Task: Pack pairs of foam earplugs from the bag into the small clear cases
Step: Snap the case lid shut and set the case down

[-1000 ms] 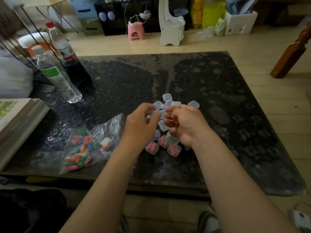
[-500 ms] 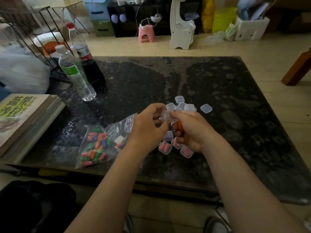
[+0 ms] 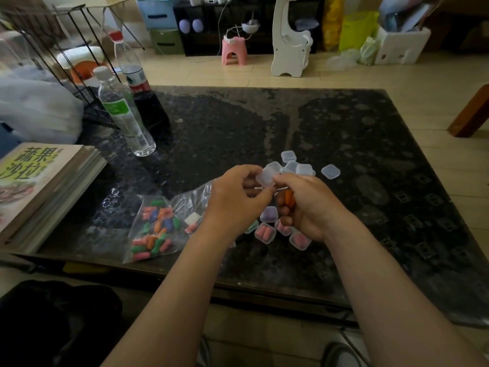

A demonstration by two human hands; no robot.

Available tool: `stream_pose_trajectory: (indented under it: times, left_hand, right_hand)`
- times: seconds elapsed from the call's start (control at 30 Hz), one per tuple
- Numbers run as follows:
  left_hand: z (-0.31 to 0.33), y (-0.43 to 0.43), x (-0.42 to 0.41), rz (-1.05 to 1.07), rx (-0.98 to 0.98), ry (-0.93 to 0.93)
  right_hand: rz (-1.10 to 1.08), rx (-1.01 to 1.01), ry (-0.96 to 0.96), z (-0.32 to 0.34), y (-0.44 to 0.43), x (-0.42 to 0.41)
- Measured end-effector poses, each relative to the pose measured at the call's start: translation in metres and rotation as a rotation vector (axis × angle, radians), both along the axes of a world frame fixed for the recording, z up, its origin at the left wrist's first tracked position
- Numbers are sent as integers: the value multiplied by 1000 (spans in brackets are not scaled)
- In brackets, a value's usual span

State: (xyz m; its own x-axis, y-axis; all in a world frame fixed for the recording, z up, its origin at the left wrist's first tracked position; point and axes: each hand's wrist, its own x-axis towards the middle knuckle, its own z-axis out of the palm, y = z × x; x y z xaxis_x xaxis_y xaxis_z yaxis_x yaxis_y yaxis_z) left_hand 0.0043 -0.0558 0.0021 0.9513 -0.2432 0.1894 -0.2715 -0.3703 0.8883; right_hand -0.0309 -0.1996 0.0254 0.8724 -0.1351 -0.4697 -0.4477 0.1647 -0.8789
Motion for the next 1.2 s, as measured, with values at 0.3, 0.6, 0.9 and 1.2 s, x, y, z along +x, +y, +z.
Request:
stream_pose_trajectory:
  times: [0.3, 0.6, 0.9, 1.2]
  left_hand:
    - [-1, 3, 0, 13, 32, -8]
    - [4, 3, -3, -32, 0, 23]
    - [2, -1, -4, -113, 97, -72]
    - [9, -1, -2, -17, -5, 34]
  right_hand:
    - [77, -81, -124, -2, 0, -1]
    - [87, -216, -173, -7, 2, 0]
    - [46, -61, -27, 0, 6, 0]
    - [20, -139, -117, -6, 6, 2]
